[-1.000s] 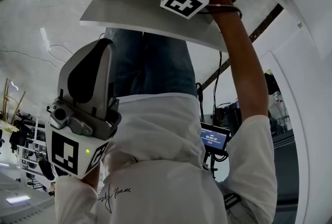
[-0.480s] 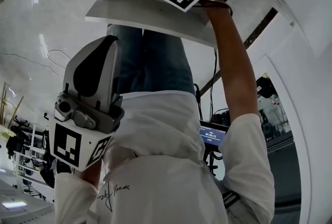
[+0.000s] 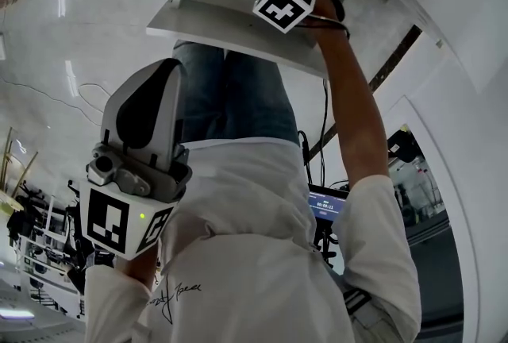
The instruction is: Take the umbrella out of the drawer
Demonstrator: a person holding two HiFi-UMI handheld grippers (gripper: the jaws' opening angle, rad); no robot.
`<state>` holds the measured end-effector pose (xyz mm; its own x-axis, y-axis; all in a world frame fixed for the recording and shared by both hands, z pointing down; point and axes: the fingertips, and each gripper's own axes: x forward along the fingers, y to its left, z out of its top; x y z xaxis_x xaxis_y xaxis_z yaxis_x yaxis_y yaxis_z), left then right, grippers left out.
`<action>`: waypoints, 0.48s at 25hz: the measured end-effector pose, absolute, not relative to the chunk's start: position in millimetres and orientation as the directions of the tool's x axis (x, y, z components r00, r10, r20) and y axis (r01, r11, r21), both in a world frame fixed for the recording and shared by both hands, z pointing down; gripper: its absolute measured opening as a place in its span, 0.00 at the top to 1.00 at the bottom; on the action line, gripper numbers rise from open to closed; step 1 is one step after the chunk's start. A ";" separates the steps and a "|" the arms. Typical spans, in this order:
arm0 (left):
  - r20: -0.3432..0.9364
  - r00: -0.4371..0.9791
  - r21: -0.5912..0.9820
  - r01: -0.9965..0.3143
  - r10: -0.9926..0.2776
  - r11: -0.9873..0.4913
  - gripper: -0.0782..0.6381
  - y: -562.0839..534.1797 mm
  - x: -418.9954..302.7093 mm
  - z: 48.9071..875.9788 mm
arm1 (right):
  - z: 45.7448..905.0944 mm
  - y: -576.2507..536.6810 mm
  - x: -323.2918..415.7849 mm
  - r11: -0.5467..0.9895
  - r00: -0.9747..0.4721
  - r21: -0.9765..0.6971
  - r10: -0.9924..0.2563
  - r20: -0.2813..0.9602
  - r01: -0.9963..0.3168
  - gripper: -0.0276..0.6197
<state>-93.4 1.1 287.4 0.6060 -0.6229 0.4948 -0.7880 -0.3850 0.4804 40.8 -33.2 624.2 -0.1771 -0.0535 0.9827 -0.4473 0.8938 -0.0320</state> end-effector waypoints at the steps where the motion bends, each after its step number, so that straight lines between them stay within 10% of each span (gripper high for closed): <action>1: 0.494 0.606 0.478 -0.788 -0.624 -0.388 0.87 1.0 -92.3 285.5 | 623.6 -30.2 42.3 0.892 -0.180 -0.038 -0.049 0.982 -0.450 0.58; 12: 0.471 0.607 0.462 -0.788 -0.640 -0.407 0.87 -0.9 -85.1 265.9 | 600.4 -20.6 41.6 0.873 -0.206 -0.045 -0.064 0.977 -0.486 0.58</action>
<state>-85.1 -0.9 265.9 0.6068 -0.6401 0.4713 -0.7880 -0.4068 0.4622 41.6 -20.6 600.4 -0.2055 -0.0641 0.9765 -0.4859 0.8729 -0.0450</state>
